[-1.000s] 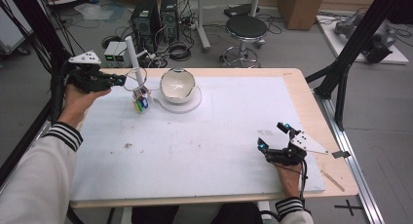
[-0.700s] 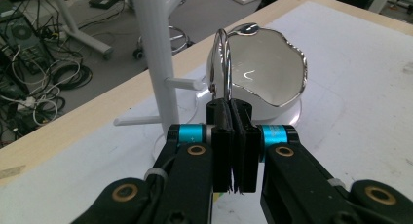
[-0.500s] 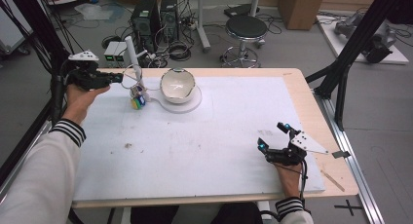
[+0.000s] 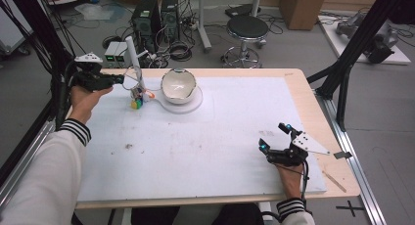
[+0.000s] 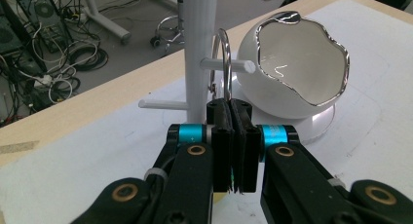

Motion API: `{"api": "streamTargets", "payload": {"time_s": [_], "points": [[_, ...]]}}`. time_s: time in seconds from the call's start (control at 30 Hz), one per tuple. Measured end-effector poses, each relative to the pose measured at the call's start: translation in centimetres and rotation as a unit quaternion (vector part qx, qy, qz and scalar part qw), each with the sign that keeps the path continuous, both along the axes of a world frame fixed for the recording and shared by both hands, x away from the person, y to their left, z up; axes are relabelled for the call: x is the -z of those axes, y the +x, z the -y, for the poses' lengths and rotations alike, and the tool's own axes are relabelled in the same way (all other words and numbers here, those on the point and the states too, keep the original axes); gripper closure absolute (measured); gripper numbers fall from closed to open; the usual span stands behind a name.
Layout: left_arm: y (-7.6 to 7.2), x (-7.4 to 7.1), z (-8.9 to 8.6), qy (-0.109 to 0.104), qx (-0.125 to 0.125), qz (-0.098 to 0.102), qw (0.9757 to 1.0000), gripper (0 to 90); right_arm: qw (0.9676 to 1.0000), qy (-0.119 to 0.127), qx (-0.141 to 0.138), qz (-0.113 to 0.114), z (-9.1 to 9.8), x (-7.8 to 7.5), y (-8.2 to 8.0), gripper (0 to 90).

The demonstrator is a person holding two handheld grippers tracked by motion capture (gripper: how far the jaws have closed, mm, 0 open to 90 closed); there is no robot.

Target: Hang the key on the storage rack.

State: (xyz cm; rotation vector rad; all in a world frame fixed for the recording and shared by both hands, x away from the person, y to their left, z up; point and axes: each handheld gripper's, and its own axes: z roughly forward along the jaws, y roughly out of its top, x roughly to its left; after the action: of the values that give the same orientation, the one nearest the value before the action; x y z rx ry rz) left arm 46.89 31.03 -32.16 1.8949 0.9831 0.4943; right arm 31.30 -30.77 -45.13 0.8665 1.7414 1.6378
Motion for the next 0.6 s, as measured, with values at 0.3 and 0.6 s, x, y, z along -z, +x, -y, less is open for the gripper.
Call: {"api": "streamTargets", "payload": {"time_s": [0.3, 0.6], "points": [[0.7, 0.7, 0.0, 0.016, -0.008, 0.001, 0.9998, 87.3, 1.0000, 0.002, -0.001, 0.000, 0.0, 0.0, 0.0, 1.1], [1.1, 1.3, 0.1, 0.030, -0.018, -0.001, 0.9994, 87.1, 1.0000, 0.004, -0.003, -0.002, 0.0, 0.0, 0.0, 1.1]]}}
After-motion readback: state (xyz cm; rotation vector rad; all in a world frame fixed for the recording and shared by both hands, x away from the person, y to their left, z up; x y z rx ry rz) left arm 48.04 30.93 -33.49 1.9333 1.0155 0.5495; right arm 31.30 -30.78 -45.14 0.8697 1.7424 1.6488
